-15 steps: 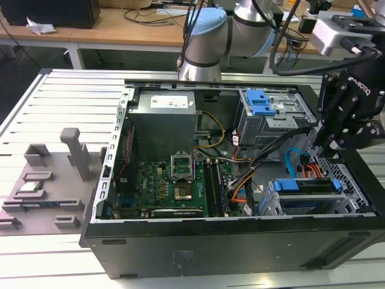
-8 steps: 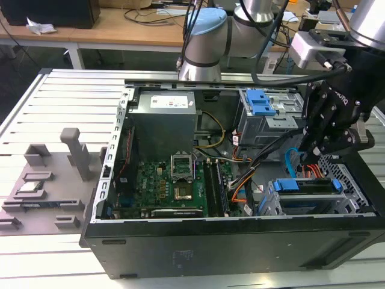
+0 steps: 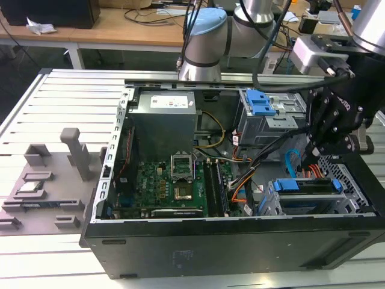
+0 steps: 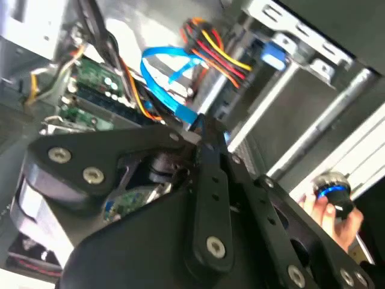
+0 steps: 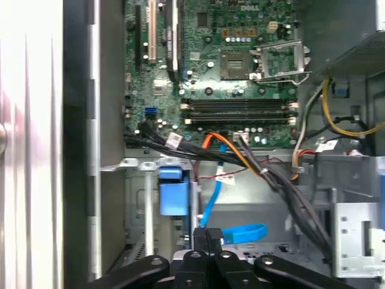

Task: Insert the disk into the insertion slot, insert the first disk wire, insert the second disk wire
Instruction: 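Insert the second disk wire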

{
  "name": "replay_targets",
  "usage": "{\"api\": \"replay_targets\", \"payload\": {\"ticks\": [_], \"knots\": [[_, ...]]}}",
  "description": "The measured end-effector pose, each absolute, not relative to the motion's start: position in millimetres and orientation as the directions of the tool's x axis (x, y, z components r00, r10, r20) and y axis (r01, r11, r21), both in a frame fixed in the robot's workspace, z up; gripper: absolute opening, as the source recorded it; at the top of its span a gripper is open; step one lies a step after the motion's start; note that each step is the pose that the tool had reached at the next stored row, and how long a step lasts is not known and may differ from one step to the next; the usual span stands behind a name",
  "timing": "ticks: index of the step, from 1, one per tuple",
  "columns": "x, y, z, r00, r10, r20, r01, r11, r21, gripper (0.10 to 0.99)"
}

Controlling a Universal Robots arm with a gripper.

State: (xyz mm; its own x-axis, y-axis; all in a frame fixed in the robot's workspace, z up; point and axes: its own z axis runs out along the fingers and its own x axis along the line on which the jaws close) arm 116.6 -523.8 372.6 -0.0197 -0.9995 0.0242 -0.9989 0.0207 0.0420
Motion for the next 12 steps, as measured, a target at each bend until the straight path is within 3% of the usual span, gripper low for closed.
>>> {"api": "replay_targets", "payload": {"ticks": [12], "knots": [[129, -534, 350, -0.019, -0.999, 0.026, -0.999, 0.02, 0.042, 0.106]]}}
